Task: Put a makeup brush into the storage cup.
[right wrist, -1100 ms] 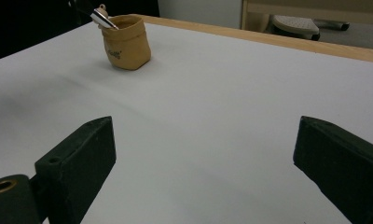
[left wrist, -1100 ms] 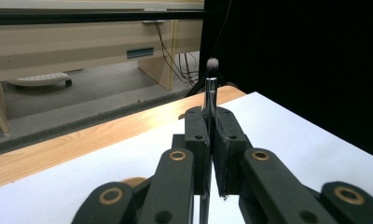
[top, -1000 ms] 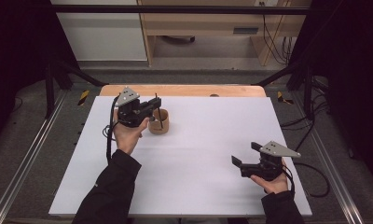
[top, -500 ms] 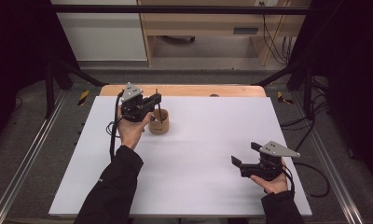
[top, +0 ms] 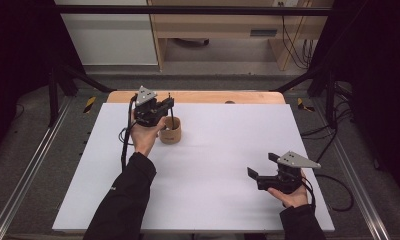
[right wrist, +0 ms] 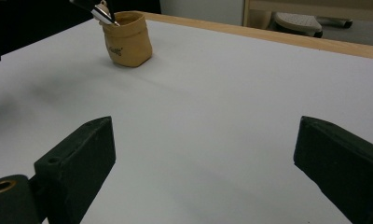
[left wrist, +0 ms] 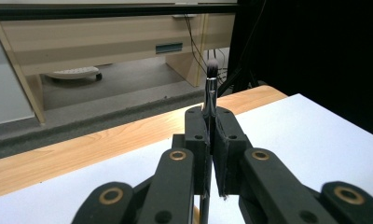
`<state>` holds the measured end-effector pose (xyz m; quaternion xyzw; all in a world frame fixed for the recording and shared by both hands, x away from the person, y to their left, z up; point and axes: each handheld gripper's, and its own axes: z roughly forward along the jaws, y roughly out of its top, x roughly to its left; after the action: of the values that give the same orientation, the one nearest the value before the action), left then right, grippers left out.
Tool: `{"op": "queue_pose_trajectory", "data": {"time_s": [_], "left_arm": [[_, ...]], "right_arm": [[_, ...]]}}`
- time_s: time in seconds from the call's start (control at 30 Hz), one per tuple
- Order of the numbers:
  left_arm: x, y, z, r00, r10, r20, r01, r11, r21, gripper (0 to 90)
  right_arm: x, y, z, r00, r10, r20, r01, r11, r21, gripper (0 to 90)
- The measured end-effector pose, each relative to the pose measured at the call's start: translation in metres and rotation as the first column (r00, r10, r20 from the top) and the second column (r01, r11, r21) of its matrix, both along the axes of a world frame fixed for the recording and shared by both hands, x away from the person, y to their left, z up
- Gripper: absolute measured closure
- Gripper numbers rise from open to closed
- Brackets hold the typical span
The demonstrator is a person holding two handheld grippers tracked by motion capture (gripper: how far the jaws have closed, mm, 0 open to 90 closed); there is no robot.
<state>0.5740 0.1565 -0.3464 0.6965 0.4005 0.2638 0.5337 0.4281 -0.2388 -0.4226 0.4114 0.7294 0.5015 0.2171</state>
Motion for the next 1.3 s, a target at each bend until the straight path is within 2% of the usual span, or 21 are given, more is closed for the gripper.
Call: {"op": "queue_pose_trajectory", "data": {"time_s": [0.23,0.4,0.77,1.3], "left_arm": [[0.006,-0.001,-0.005,0.9999,0.015,0.002,-0.015,0.9999,0.005,85.0],[0.007,-0.004,-0.007,0.9998,0.018,0.01,-0.019,0.9996,0.023,85.0],[0.008,-0.007,-0.011,1.0,0.007,-0.005,-0.006,0.9994,0.034,84.9],[0.007,-0.009,-0.029,0.9996,-0.002,-0.028,0.004,0.9975,0.07,84.8]], "right_arm": [[0.0,0.0,-0.001,1.0,0.003,-0.001,-0.003,1.0,-0.006,6.1],[0.0,0.0,-0.001,1.0,0.003,-0.002,-0.003,1.0,-0.007,6.1],[0.0,0.002,-0.002,0.9999,0.009,-0.004,-0.009,1.0,-0.013,6.0],[0.0,0.004,-0.002,0.9999,0.012,-0.007,-0.012,1.0,-0.017,6.0]]}}
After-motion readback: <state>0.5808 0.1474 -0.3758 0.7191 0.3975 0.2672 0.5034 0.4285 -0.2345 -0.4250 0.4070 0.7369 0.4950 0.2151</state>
